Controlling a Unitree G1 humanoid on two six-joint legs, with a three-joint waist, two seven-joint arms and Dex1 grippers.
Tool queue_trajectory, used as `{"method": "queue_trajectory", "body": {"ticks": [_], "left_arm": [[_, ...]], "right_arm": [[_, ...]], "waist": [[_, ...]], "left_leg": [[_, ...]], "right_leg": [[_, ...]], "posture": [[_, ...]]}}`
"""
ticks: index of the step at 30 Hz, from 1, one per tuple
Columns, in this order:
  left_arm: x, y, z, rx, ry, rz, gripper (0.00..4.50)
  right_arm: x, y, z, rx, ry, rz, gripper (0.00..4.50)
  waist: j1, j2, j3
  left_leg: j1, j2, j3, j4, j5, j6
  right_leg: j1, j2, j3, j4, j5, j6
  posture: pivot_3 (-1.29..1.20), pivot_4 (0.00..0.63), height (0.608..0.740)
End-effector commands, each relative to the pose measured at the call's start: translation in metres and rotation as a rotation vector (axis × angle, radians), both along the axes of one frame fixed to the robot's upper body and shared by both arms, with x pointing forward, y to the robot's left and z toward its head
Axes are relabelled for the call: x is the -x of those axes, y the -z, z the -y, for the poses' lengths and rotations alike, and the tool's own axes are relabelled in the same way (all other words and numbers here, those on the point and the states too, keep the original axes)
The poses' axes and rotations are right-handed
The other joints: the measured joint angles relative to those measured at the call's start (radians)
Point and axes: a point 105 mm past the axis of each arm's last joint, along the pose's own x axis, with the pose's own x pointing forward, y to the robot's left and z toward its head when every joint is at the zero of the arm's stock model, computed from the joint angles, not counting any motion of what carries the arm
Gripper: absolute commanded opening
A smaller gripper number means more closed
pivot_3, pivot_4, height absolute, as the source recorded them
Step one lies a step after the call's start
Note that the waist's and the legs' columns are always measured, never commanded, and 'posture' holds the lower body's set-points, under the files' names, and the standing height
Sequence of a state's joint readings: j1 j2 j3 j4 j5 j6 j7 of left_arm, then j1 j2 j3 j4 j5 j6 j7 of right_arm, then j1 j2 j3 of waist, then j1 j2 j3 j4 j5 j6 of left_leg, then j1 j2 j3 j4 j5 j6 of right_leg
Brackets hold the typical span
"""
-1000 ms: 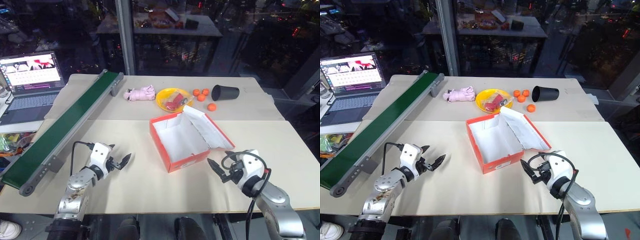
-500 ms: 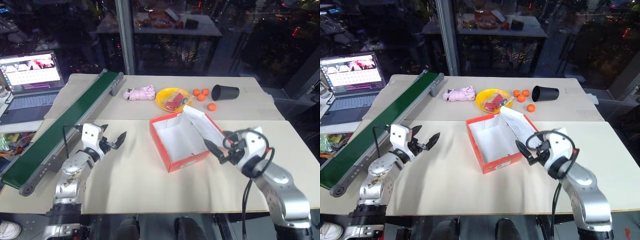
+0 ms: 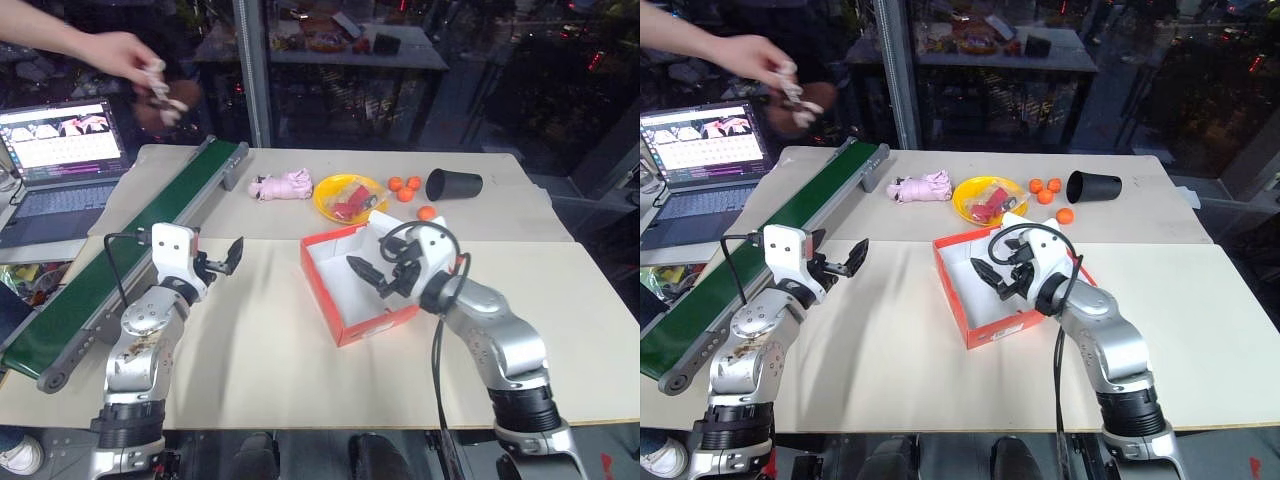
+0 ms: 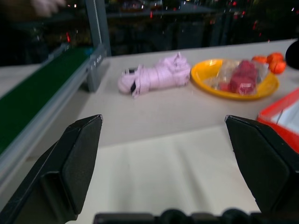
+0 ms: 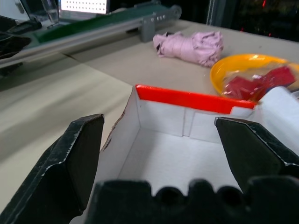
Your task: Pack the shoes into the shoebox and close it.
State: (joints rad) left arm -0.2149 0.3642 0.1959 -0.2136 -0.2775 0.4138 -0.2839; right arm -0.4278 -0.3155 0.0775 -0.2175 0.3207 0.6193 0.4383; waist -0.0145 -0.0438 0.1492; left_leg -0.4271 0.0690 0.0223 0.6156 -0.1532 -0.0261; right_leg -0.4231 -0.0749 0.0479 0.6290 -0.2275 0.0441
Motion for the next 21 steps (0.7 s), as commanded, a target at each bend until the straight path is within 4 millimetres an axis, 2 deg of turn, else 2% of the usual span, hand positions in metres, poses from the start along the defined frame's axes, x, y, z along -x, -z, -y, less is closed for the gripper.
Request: {"method": "queue_trajectory", "body": {"ticks": [1, 8, 12, 15, 19, 21], "left_arm": [[0.004, -0.015, 0.001, -0.012, -0.003, 0.052, 4.5], [-0.003, -0.011, -0.004, -0.027, -0.012, 0.027, 4.5], [-0.01, -0.012, -0.007, -0.033, -0.021, 0.02, 4.5], [-0.013, -0.017, -0.02, -0.041, -0.052, 0.025, 4.5], [-0.017, -0.029, -0.079, -0.058, -0.179, 0.031, 4.5], [-0.016, -0.037, -0.102, -0.068, -0.208, 0.046, 4.5]], "right_arm": [[-0.003, -0.014, -0.007, 0.005, -0.011, 0.06, 4.45], [-0.004, -0.012, -0.015, -0.001, -0.032, 0.036, 4.45], [0.004, -0.018, -0.029, -0.042, -0.121, 0.022, 4.45], [0.011, -0.022, -0.039, -0.064, -0.189, 0.019, 4.45], [0.021, -0.032, -0.054, -0.083, -0.305, 0.028, 4.45], [0.022, -0.036, -0.058, -0.082, -0.336, 0.033, 4.45]], "waist": [[0.002, 0.0, 0.0], [0.001, 0.0, 0.0], [0.0, 0.0, 0.0], [-0.002, 0.0, 0.0], [-0.008, 0.0, 0.001], [-0.012, 0.001, 0.001]], "left_leg": [[0.0, 0.0, 0.0, 0.0, 0.0, 0.0], [0.0, 0.0, 0.0, 0.001, 0.0, 0.0], [0.0, 0.0, 0.0, 0.0, 0.0, 0.0], [0.0, 0.0, 0.0, 0.0, 0.0, 0.0], [0.0, 0.001, 0.0, 0.0, 0.0, 0.0], [0.0, 0.002, -0.001, 0.0, 0.0, 0.0]], "right_leg": [[0.0, 0.0, 0.0, 0.0, 0.0, 0.0], [0.0, 0.0, -0.001, 0.0, 0.0, 0.0], [0.0, 0.0, -0.001, 0.0, 0.0, 0.0], [0.0, 0.0, -0.001, 0.0, 0.0, 0.0], [-0.001, 0.002, 0.0, 0.001, 0.0, 0.0], [-0.001, 0.003, -0.001, 0.001, -0.001, 0.001]], "posture": [[0.0, 0.15, 0.74], [0.0, 0.15, 0.74], [0.0, 0.15, 0.74], [0.0, 0.15, 0.74], [0.0, 0.15, 0.74], [0.0, 0.15, 0.74]]}}
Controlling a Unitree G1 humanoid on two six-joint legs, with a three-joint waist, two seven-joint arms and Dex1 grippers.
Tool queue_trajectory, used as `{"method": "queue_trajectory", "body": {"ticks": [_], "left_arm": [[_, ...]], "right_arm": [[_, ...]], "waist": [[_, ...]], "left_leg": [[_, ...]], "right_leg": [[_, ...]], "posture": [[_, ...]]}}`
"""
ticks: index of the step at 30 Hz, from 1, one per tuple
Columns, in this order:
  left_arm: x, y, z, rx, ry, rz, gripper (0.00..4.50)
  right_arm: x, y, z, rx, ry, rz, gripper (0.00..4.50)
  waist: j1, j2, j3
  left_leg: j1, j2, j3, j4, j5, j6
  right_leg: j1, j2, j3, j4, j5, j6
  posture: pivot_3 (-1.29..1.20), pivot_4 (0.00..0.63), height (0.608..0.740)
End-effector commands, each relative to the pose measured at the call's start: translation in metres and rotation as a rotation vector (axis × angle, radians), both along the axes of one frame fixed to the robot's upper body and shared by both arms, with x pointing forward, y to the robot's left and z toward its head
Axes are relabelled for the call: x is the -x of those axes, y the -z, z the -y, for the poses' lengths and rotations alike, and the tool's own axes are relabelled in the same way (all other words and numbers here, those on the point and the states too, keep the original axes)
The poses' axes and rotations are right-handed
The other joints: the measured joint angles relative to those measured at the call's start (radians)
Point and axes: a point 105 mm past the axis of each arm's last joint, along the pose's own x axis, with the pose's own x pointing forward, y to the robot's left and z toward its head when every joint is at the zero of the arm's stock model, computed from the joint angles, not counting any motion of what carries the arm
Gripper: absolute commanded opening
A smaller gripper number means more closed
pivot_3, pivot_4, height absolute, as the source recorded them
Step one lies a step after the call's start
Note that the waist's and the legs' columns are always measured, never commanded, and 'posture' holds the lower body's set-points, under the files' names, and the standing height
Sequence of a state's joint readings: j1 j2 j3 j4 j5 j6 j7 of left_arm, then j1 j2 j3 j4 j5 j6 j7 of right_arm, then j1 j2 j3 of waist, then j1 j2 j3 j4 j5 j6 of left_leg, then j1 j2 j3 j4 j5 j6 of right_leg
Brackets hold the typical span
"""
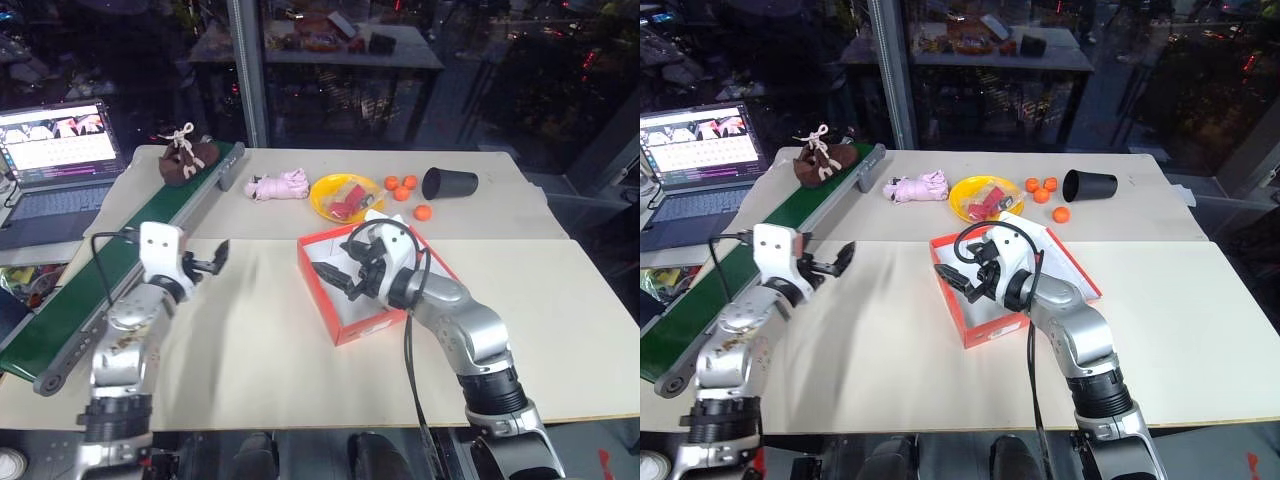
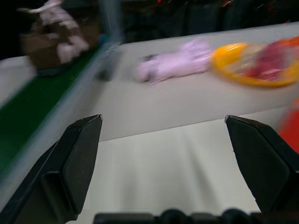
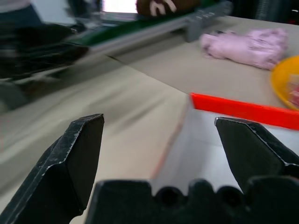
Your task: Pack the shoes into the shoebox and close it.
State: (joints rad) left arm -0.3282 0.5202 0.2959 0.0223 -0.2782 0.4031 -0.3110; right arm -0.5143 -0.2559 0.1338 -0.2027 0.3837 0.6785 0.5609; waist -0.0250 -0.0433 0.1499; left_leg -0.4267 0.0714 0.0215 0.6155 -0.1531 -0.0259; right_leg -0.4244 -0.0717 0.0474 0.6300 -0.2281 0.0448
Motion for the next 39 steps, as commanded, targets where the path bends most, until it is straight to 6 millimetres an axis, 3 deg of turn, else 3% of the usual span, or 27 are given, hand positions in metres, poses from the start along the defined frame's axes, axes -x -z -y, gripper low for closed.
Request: {"method": "queue_trajectory", "body": {"ticks": [1, 5, 11, 20, 28, 39], "left_arm": [[0.002, -0.029, -0.043, -0.021, -0.064, 0.088, 4.5], [0.004, -0.03, -0.078, -0.05, -0.073, 0.073, 4.5], [0.005, -0.021, -0.108, -0.026, -0.065, 0.034, 4.5], [0.011, 0.0, -0.134, 0.033, -0.118, -0.019, 4.5], [0.014, 0.002, -0.148, 0.061, -0.16, -0.034, 4.5], [0.014, 0.013, -0.152, 0.083, -0.189, -0.082, 4.5]], "right_arm": [[0.01, -0.024, -0.012, -0.032, -0.093, 0.066, 4.45], [0.012, -0.028, -0.02, -0.027, -0.15, 0.075, 4.45], [0.014, -0.03, -0.025, -0.011, -0.193, 0.084, 4.45], [0.013, -0.029, -0.019, 0.016, -0.183, 0.09, 4.45], [0.012, -0.029, -0.015, 0.036, -0.17, 0.09, 4.45], [0.008, -0.03, -0.008, 0.062, -0.144, 0.105, 4.45]], "waist": [[-0.001, 0.0, 0.0], [0.009, 0.0, 0.0], [0.013, 0.0, 0.0], [0.01, 0.0, 0.001], [0.011, -0.001, 0.001], [0.011, -0.001, 0.001]], "left_leg": [[0.0, 0.0, 0.0, 0.0, 0.0, 0.0], [-0.001, 0.0, 0.0, -0.001, 0.0, 0.0], [-0.004, 0.0, 0.0, -0.001, 0.0, 0.0], [-0.004, 0.0, 0.0, -0.002, 0.0, 0.0], [-0.004, 0.0, 0.0, -0.002, 0.0, 0.0], [-0.004, 0.0, 0.0, -0.002, 0.0, 0.0]], "right_leg": [[0.0, 0.0, 0.0, 0.0, 0.0, 0.0], [0.0, -0.001, -0.001, -0.001, 0.0, -0.001], [-0.001, -0.002, -0.004, -0.001, 0.002, -0.004], [-0.003, -0.002, -0.005, -0.001, 0.002, -0.005], [-0.003, -0.002, -0.005, 0.0, 0.002, -0.005], [-0.003, -0.002, -0.005, 0.0, 0.002, -0.005]], "posture": [[0.0, 0.15, 0.74], [0.0, 0.15, 0.74], [0.0, 0.15, 0.74], [0.0, 0.15, 0.74], [0.0, 0.15, 0.74], [0.0, 0.15, 0.74]]}}
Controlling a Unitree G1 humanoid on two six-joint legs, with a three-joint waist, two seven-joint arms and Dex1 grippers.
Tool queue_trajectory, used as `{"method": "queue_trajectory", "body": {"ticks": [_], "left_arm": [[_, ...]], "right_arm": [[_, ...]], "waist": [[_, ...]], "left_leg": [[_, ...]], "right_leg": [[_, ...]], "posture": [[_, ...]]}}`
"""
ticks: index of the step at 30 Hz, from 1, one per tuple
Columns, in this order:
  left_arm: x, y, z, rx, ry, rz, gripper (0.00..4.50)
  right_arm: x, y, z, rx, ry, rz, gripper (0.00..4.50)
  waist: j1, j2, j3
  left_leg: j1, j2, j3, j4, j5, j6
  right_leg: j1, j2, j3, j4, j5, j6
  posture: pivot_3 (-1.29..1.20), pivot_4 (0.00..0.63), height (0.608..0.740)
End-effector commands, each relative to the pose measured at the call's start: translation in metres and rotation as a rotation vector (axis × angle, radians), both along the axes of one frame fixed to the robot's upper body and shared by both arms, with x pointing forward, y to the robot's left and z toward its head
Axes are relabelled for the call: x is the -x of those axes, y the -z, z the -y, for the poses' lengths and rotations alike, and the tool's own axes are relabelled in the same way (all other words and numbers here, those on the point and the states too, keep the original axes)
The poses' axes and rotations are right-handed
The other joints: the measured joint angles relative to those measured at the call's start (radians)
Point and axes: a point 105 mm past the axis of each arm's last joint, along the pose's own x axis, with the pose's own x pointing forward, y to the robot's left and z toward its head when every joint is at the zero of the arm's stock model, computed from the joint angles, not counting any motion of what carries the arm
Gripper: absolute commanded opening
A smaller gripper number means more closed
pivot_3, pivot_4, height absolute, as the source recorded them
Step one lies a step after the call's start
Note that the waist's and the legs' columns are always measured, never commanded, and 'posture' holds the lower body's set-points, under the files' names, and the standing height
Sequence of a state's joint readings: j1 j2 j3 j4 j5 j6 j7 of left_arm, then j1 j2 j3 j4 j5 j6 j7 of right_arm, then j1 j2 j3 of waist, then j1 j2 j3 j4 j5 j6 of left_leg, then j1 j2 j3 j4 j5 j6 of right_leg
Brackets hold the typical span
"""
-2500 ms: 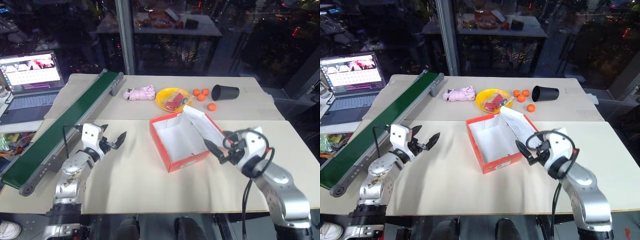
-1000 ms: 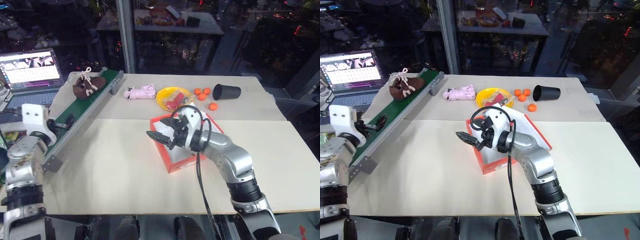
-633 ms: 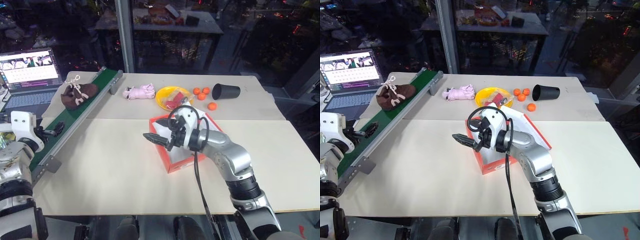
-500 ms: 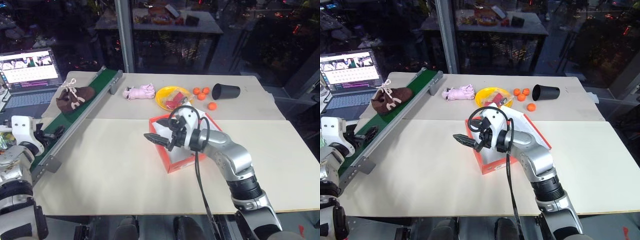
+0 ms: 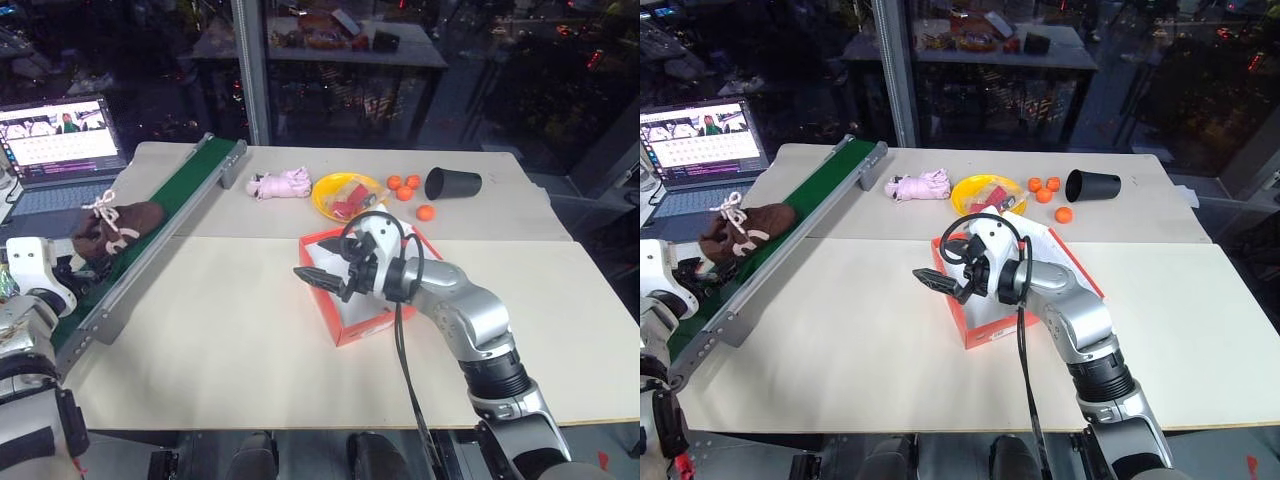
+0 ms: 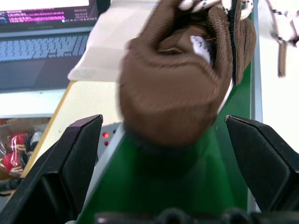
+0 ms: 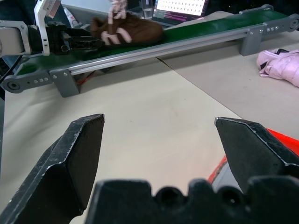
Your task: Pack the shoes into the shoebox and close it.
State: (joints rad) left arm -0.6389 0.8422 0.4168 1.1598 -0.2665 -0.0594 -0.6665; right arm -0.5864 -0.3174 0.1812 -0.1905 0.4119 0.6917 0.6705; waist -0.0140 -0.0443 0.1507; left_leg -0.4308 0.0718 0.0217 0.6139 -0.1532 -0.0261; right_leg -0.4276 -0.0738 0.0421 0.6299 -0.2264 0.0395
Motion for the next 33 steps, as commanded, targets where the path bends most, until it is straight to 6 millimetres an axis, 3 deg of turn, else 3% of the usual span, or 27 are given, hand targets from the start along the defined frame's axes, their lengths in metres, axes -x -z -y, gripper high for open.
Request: {"method": "queue_trajectory", "body": {"ticks": [1, 6, 12, 15, 19, 23, 28, 33], "left_arm": [[0.003, -0.018, -0.012, -0.03, -0.035, 0.03, 4.5], [0.003, -0.008, -0.01, -0.02, -0.024, -0.02, 4.5], [-0.015, -0.015, 0.02, 0.017, 0.107, 0.041, 2.92], [-0.03, -0.029, 0.051, 0.032, 0.225, 0.107, 2.43], [-0.042, -0.05, 0.095, 0.042, 0.355, 0.186, 2.19], [-0.047, -0.085, 0.161, 0.088, 0.528, 0.287, 2.19], [-0.041, -0.113, 0.228, 0.15, 0.69, 0.345, 2.19], [-0.035, -0.14, 0.275, 0.181, 0.805, 0.387, 2.19]], "right_arm": [[0.0, -0.02, 0.004, -0.002, 0.009, 0.081, 4.45], [-0.001, -0.018, 0.01, 0.018, 0.036, 0.091, 4.45], [-0.003, -0.021, 0.012, 0.014, 0.056, 0.101, 4.5], [-0.005, -0.026, 0.015, -0.01, 0.069, 0.099, 4.5], [-0.006, -0.03, 0.018, -0.035, 0.084, 0.096, 4.5], [-0.01, -0.045, 0.026, -0.128, 0.128, 0.086, 4.5], [-0.02, -0.085, 0.043, -0.495, 0.198, -0.038, 4.5], [-0.032, -0.121, 0.068, -0.781, 0.264, -0.112, 4.5]], "waist": [[0.0, 0.0, 0.0], [0.002, 0.0, 0.0], [0.015, 0.0, 0.0], [0.03, 0.0, 0.0], [0.034, -0.001, 0.001], [0.023, -0.001, 0.001], [0.004, -0.001, 0.001], [-0.004, -0.001, 0.001]], "left_leg": [[0.0, 0.0, 0.0, 0.0, 0.0, 0.0], [0.0, 0.0, 0.0, 0.0, 0.0, 0.0], [0.0, 0.0, 0.0, 0.001, 0.0, -0.001], [-0.001, 0.0, 0.001, 0.001, 0.0, -0.001], [-0.006, 0.0, 0.0, 0.004, 0.002, -0.003], [-0.009, 0.0, 0.0, 0.006, 0.002, -0.003], [-0.008, 0.0, -0.001, 0.006, 0.002, -0.002], [-0.008, 0.0, -0.002, 0.008, 0.002, -0.002]], "right_leg": [[0.0, 0.0, 0.0, 0.0, 0.0, 0.0], [0.0, 0.0, 0.0, 0.0, 0.0, 0.0], [0.001, -0.001, -0.001, 0.001, 0.0, 0.0], [0.001, -0.002, -0.002, 0.001, 0.0, 0.0], [0.0, -0.003, -0.004, 0.0, 0.001, 0.001], [-0.001, -0.003, -0.003, 0.0, 0.001, 0.002], [-0.001, -0.002, -0.003, 0.002, 0.001, 0.003], [0.0, -0.001, -0.003, 0.002, 0.002, 0.003]], "posture": [[0.0, 0.15, 0.74], [0.0, 0.15, 0.74], [0.0, 0.15, 0.74], [0.0, 0.15, 0.74], [0.0, 0.15, 0.74], [0.0, 0.15, 0.74], [0.0, 0.15, 0.74], [0.0, 0.15, 0.74]]}}
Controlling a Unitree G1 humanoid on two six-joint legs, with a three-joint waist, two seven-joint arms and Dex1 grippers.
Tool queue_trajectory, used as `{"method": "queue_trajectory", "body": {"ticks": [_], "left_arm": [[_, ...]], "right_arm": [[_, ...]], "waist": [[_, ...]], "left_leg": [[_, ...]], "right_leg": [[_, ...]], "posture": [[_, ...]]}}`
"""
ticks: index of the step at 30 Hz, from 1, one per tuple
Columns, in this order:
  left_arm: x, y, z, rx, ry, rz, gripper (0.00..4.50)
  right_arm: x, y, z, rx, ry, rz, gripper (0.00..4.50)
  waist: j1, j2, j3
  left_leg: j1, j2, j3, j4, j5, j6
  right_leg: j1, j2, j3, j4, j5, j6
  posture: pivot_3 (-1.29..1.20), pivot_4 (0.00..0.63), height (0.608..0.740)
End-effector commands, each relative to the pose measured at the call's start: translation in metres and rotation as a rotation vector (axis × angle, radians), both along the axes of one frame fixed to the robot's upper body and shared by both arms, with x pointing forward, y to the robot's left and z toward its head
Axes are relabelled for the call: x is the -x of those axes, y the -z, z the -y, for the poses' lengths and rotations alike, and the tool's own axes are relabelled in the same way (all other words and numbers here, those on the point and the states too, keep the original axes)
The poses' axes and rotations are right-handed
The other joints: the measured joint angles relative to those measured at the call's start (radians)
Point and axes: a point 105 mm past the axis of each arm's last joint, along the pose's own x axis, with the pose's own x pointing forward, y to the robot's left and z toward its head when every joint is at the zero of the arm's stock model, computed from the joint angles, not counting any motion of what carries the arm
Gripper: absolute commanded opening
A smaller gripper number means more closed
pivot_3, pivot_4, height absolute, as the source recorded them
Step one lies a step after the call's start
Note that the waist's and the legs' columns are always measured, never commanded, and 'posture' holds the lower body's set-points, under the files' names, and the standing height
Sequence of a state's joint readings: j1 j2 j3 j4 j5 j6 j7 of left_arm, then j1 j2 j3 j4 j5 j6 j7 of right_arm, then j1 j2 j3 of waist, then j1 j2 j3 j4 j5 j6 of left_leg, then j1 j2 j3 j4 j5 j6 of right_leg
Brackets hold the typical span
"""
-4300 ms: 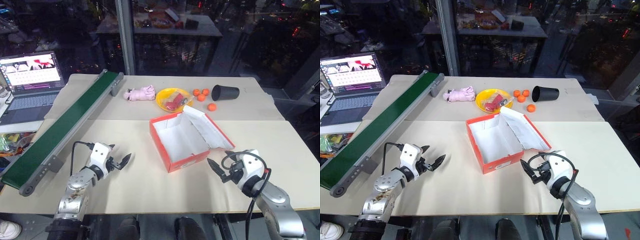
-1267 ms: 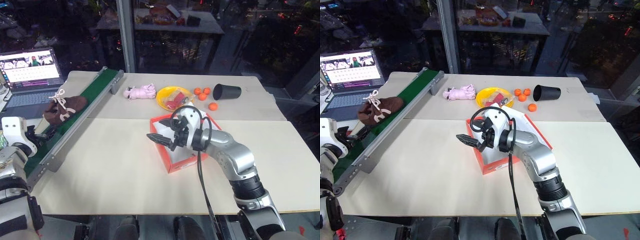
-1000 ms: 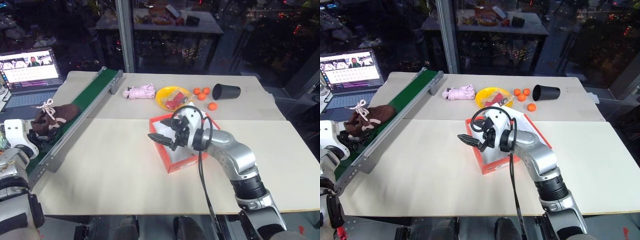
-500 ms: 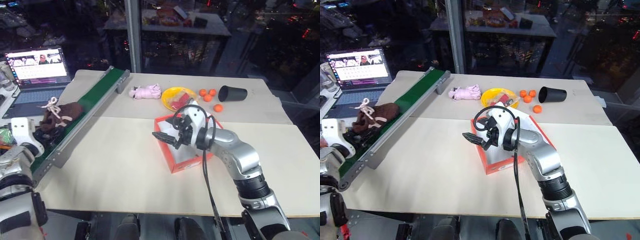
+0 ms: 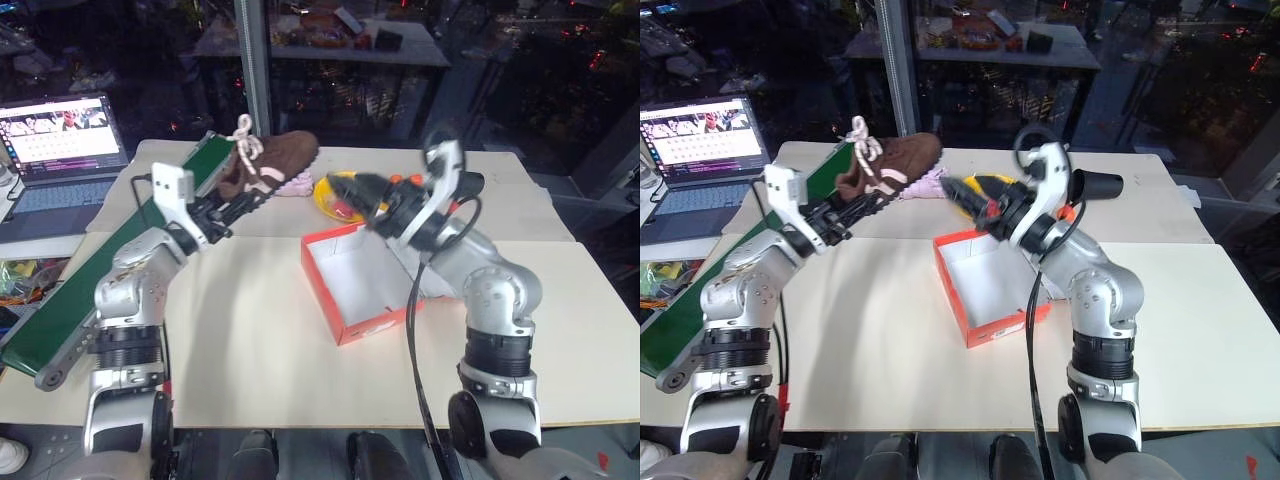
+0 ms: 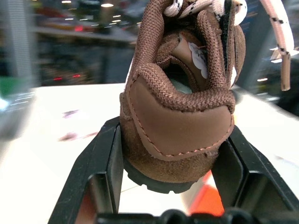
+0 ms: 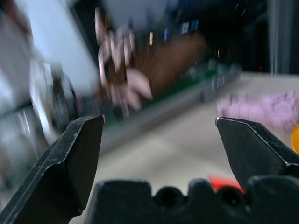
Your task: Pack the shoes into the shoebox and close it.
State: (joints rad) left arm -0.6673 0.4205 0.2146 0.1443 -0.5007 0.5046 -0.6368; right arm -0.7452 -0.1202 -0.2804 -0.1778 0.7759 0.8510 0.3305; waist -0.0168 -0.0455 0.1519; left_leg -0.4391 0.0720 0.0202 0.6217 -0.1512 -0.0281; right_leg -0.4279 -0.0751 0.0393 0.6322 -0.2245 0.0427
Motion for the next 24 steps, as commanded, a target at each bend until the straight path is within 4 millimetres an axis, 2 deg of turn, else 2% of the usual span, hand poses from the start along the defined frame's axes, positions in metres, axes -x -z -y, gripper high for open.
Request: {"method": "queue_trajectory", "body": {"ticks": [1, 4, 7, 12, 18, 22, 24], "left_arm": [[0.009, -0.046, 0.029, 0.031, 0.075, 0.117, 2.19], [0.013, -0.055, 0.046, 0.053, 0.13, 0.128, 2.19], [0.02, -0.06, 0.076, 0.083, 0.238, 0.13, 2.19], [0.024, -0.061, 0.09, 0.102, 0.292, 0.12, 2.19], [0.032, -0.052, 0.107, 0.101, 0.354, 0.096, 2.19], [0.033, -0.053, 0.114, 0.114, 0.368, 0.092, 2.19], [0.032, -0.053, 0.113, 0.113, 0.363, 0.092, 2.19]], "right_arm": [[-0.004, -0.031, 0.023, -0.208, 0.041, -0.014, 4.5], [-0.007, -0.036, 0.028, -0.263, 0.048, -0.04, 4.5], [-0.01, -0.037, 0.035, -0.308, 0.065, -0.063, 4.5], [-0.011, -0.037, 0.037, -0.307, 0.086, -0.072, 4.5], [-0.009, -0.041, 0.037, -0.314, 0.097, -0.06, 4.5], [-0.009, -0.041, 0.036, -0.313, 0.098, -0.058, 3.57], [-0.01, -0.041, 0.036, -0.314, 0.105, -0.057, 2.84]], "waist": [[0.0, 0.001, 0.001], [-0.001, 0.001, 0.001], [0.0, 0.001, 0.001], [-0.007, 0.003, 0.002], [-0.007, 0.005, 0.004], [-0.006, 0.006, 0.004], [-0.007, 0.006, 0.004]], "left_leg": [[0.0, 0.0, 0.0, 0.001, 0.0, 0.0], [0.0, 0.0, 0.0, 0.003, 0.0, 0.0], [0.0, 0.0, 0.0, 0.002, 0.0, 0.0], [0.0, 0.0, 0.0, 0.003, 0.0, 0.001], [0.0, 0.0, -0.001, 0.003, 0.0, 0.001], [0.0, 0.0, -0.001, 0.003, 0.0, 0.001], [0.0, 0.0, -0.001, 0.003, 0.0, 0.001]], "right_leg": [[0.0, 0.0, 0.0, 0.0, 0.0, 0.0], [0.001, 0.0, 0.0, -0.001, 0.001, 0.001], [0.002, 0.0, 0.0, -0.001, 0.001, 0.001], [0.001, 0.0, 0.001, -0.001, 0.001, 0.001], [0.001, 0.001, 0.001, -0.001, 0.001, 0.001], [0.002, 0.0, 0.002, -0.002, 0.001, 0.001], [0.002, 0.0, 0.002, -0.002, 0.001, 0.001]], "posture": [[0.0, 0.15, 0.74], [0.0, 0.15, 0.74], [0.0, 0.15, 0.74], [0.0, 0.15, 0.74], [0.0, 0.15, 0.74], [0.0, 0.15, 0.74], [0.0, 0.15, 0.74]]}}
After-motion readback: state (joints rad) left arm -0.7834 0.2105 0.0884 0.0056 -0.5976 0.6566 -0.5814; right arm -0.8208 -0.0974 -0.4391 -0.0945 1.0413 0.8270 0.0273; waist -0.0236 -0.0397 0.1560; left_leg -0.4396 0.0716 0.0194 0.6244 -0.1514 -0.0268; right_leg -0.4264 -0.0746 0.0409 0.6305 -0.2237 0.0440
